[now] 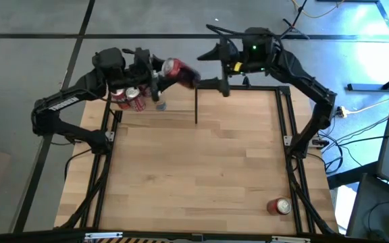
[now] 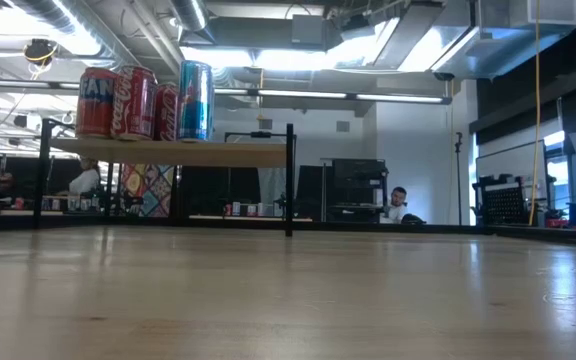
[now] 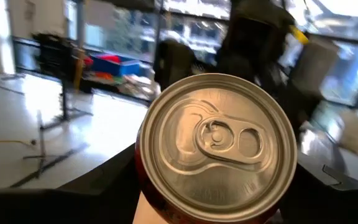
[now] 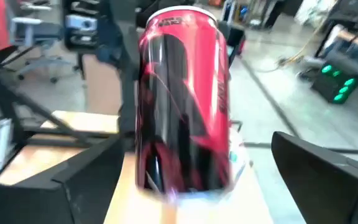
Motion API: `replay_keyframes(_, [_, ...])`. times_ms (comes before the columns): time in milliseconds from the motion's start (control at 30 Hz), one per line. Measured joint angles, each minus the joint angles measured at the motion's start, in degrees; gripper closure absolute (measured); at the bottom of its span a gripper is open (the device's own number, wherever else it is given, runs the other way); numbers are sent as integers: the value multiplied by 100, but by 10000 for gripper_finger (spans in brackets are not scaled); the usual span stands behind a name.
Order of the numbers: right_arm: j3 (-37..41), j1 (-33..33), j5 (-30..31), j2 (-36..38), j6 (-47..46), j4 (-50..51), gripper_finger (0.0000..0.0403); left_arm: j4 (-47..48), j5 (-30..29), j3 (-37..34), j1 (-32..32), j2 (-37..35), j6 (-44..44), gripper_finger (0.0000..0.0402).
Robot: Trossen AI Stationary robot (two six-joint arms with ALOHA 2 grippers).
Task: Place canned beverage on shelf
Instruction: Put the top red-black soda can on the shelf
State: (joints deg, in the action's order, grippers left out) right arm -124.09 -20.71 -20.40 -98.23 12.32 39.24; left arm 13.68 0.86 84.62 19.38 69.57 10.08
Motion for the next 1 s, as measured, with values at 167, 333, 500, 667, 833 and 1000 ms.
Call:
replay_keyframes(167, [10,-128,-1284,68,110,975,20,648,1463,0,235,-90,-130,132])
replay_keyframes(333, [3,-271,-2568,-28,-156,1826,22,1036,2412,0,327,-97,-148,132])
replay_keyframes(500, [22,-90,-2329,-249,-343,1894,22,1302,2555,0,312,-47,-192,131])
replay_keyframes(667, [13,110,-1406,-315,-453,1884,22,1762,2155,4,246,-51,-327,130])
replay_keyframes(833, [13,164,-710,-318,-455,2174,22,2452,1755,6,8,12,-434,130])
replay_keyframes(1000, [327,173,-719,-299,-322,2518,22,3123,1228,-59,-577,153,-433,130])
